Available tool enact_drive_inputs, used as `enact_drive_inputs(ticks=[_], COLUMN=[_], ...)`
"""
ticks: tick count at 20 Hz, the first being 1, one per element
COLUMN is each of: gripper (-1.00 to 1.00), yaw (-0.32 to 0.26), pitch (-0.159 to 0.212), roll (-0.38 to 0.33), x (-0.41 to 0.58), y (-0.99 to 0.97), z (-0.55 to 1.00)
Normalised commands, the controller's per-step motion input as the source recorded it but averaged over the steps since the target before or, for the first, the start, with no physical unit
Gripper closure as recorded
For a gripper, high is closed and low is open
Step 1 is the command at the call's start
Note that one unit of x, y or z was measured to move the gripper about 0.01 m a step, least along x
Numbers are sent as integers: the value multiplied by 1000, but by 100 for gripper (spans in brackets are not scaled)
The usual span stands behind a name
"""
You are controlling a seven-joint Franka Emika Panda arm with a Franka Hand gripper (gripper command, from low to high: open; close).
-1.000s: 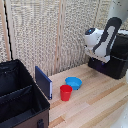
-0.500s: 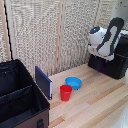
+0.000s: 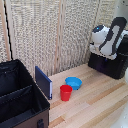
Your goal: Gently grip the air fryer handle with your gripper and kindly pull it open by sliding your gripper away from the base. Gradually bring your gripper in line with the blue bowl and gently capture it, without tightening your grip too much. Securely place the blue bowl inside the opened air fryer with a steady position. Liberate your robot's gripper, and withdraw your gripper from the proximity of the air fryer.
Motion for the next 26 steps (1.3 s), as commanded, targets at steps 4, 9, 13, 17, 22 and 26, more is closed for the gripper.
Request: enact_drive_inputs(ticks=[4,9,13,17,22,26], gripper=[100,100,100,100,100,100], yaw=[-319,-276,-209,-236,-150,-128], pitch=[114,171,234,59,-67,-148], roll=[141,189,351,291,140,30], x=[-79,-153,-33,-13,-173,-134], y=[-100,-198,-28,91,459,726], z=[20,136,-6,188,615,635])
